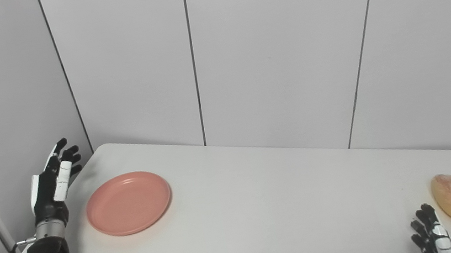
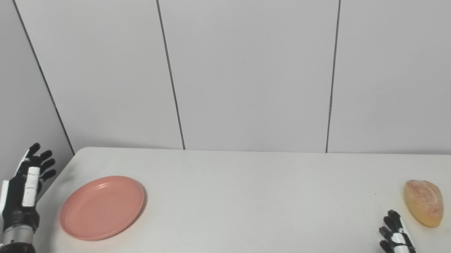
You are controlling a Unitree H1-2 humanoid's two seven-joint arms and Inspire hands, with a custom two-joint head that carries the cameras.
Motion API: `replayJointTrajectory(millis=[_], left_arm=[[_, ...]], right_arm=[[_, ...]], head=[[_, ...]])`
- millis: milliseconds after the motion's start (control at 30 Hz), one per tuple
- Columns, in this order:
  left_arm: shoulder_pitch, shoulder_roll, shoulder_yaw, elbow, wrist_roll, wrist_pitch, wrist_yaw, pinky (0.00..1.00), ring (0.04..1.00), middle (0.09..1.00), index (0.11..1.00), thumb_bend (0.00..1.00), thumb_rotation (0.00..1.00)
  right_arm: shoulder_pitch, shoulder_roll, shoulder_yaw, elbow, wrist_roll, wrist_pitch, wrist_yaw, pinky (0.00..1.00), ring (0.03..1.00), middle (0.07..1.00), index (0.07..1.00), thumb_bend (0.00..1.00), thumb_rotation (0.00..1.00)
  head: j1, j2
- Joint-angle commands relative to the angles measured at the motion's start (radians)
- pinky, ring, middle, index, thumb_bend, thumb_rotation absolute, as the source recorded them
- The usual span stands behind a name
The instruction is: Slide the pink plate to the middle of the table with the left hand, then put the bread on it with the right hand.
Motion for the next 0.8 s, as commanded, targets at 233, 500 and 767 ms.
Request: replayJointTrajectory(millis=[233, 500, 767], left_arm=[[-0.031, 0.017, 0.023, 0.065, 0.001, -0.043, -0.01, 0.81, 0.837, 0.863, 0.925, 0.93, 0.85], [-0.036, -0.009, 0.012, 0.065, -0.007, -0.043, -0.045, 0.81, 0.851, 0.868, 0.906, 0.87, 0.85], [-0.058, -0.028, 0.0, 0.087, -0.037, -0.041, -0.119, 0.8, 0.872, 0.895, 0.952, 0.84, 0.86]], right_arm=[[0.039, 0.003, 0.001, 0.009, 0.014, 0.015, 0.008, 0.98, 0.972, 0.993, 0.992, 0.68, 1.0], [0.037, 0.006, 0.004, 0.008, 0.008, 0.019, 0.004, 0.97, 0.967, 0.986, 0.986, 0.7, 1.0], [0.041, 0.012, 0.007, -0.005, 0.005, 0.024, 0.002, 0.95, 0.959, 0.985, 0.983, 0.69, 1.0]], head=[[-0.003, 0.012], [-0.007, 0.016], [-0.013, 0.022]])
